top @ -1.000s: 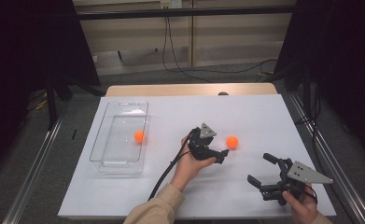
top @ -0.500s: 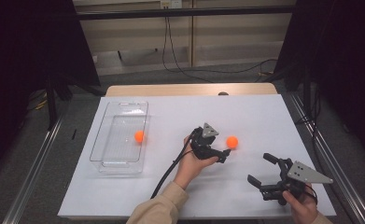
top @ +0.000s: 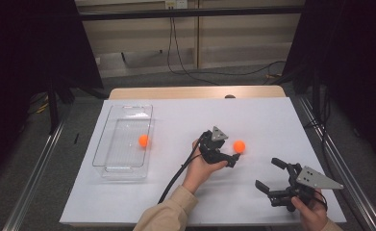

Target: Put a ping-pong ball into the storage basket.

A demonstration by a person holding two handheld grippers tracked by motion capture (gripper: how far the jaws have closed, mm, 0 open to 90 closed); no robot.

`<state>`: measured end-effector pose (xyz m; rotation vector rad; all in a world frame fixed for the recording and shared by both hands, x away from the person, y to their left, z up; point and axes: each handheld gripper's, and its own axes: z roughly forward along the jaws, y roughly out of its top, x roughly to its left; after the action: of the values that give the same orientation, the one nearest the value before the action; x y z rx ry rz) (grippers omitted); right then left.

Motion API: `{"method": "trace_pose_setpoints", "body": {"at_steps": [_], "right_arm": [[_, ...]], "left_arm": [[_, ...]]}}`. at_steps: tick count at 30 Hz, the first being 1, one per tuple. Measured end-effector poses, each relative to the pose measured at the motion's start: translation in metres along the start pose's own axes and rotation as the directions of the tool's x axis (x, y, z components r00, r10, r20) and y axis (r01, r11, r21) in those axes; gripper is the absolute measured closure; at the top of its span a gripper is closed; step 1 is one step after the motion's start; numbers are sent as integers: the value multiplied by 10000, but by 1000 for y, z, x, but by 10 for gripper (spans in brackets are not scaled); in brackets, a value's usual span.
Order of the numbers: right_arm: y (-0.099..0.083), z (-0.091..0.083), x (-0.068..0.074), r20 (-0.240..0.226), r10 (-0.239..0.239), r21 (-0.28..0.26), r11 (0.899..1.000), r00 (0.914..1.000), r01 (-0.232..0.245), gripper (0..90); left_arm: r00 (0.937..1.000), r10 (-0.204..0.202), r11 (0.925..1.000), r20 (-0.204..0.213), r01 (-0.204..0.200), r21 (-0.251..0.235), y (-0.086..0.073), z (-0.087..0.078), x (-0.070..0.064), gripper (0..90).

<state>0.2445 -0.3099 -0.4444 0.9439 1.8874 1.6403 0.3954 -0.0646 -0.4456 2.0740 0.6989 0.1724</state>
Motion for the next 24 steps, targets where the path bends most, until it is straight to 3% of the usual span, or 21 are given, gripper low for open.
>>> {"method": "trace_pose_setpoints", "body": {"at_steps": [24], "right_arm": [[0,0,0,-2,20,7,10000,10000,-20,18]], "left_arm": [[10000,-67,9999,-34,67,125,3,12,1,78]]}}
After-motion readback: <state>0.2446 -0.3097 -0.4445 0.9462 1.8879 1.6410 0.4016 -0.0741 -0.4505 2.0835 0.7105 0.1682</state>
